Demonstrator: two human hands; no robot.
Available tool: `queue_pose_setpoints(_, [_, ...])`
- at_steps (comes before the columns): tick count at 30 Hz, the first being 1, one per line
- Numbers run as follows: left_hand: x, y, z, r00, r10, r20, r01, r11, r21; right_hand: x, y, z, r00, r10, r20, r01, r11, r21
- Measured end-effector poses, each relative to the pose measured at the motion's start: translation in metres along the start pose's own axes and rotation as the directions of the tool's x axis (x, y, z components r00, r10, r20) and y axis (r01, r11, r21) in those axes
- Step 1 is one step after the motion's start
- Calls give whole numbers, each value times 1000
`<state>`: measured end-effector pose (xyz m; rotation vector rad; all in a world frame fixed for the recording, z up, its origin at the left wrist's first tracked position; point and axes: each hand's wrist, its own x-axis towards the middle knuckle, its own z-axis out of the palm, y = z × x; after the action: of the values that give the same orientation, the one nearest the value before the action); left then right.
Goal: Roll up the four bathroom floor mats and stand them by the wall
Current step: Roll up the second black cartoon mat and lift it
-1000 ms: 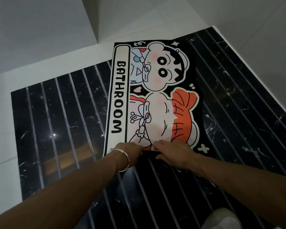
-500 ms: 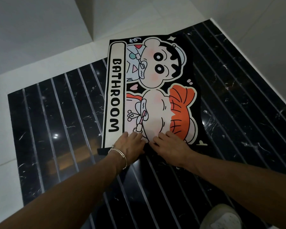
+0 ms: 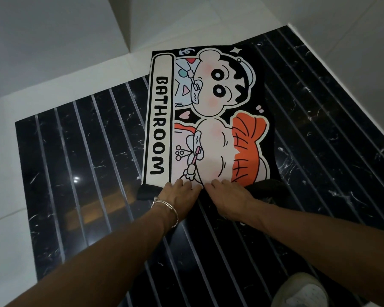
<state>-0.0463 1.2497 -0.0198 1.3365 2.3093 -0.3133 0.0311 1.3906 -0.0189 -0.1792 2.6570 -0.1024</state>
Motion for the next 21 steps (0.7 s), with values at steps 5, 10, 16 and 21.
queue_pose_setpoints(5, [4,-2,-3,1000,10,-27,-10,1000,13,6,0,-3,993,115,15,-115,989,92])
queue_pose_setpoints(10, [5,-1,-6,999,22,-36,-20,999,29,9,-1,-6,985,136,108,-149,982,118])
queue_pose_setpoints(16, [9,0,-6,998,5,56,-9,997,71,10,3,-6,996,64,63,-63,998,-21])
queue_pose_setpoints(21, [12,-3,-16,996,24,91,-32,996,85,15,4,-9,994,73,87,-76,996,35])
